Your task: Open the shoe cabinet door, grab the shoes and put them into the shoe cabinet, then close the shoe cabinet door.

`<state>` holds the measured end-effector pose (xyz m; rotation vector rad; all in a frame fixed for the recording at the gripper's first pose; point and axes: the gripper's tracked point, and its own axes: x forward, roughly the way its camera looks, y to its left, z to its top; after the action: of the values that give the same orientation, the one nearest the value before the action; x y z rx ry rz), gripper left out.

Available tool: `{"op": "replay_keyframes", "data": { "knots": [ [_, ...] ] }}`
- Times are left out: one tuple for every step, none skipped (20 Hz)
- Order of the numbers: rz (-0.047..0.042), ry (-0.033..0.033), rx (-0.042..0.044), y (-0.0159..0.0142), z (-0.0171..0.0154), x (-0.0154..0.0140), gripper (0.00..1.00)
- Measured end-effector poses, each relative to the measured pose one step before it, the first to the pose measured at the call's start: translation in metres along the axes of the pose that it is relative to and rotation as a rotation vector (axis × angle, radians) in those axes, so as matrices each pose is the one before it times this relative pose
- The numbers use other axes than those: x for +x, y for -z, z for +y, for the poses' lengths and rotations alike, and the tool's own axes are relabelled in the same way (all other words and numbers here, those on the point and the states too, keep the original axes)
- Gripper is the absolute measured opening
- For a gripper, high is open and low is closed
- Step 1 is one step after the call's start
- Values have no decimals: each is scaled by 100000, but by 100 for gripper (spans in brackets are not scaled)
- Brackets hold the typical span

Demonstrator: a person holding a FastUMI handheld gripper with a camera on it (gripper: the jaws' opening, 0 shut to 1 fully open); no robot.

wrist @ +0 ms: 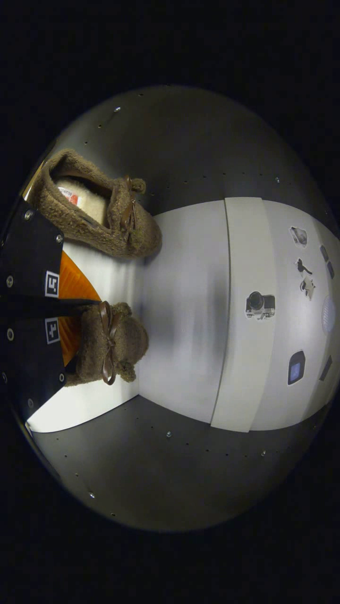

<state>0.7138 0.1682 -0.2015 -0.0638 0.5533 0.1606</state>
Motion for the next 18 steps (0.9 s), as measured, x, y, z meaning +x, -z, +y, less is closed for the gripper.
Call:
{"op": "replay_keyframes", "data": {
  "knots": [
    [-181, 145, 366, -55, -99, -68, 2],
    [396, 446, 915, 59, -133, 50, 1],
    [756, 315, 1334, 109, -134, -84, 2],
    [637, -336, 1414, 95, -7, -170, 10],
    [709, 40, 1705, 52, -38, -141, 13],
    [549, -745, 1886, 57, 146, -364, 24],
    [659, -524, 1772, 32, 206, -400, 27],
    [763, -1029, 1934, 39, 326, -543, 36],
    [-101, -2048, 2588, -101, 578, -535, 42],
    [-976, -750, 2687, -202, 286, -666, 50],
    [-733, 1127, 2087, -117, -89, -705, 53],
    [-432, 1898, 1433, 51, -297, -722, 60],
    [-365, 887, 1210, 155, -147, -604, 64],
    [-923, -529, 1522, 81, 127, -812, 71],
    [-1474, -440, 1532, -26, 97, -977, 74],
    [-1816, 246, 1037, -138, -38, -870, 77],
    [-1448, 796, 158, 9, -58, -1072, 80],
    [-986, 1019, -490, 107, -153, -1065, 83]
  ]
}}
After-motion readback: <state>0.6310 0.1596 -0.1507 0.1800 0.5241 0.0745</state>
